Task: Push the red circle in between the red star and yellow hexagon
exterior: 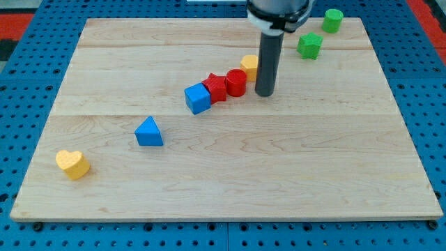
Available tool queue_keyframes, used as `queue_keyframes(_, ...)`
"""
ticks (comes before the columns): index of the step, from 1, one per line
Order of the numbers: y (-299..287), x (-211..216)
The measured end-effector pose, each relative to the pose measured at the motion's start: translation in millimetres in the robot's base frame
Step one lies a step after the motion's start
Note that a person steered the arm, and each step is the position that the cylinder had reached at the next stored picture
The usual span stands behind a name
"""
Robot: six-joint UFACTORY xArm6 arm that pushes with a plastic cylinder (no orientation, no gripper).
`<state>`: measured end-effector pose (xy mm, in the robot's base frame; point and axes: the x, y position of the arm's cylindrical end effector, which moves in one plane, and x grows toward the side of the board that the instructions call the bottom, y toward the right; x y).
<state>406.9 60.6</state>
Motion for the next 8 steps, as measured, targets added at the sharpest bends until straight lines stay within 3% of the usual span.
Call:
queue_keyframes(1, -5.2, 18.3)
queue_keyframes(2, -48.6, 15.8)
queue_keyframes(4, -70.4, 15.7)
queue_keyframes(6, -21.8, 0.2)
queue_keyframes(8, -21.8, -6.2)
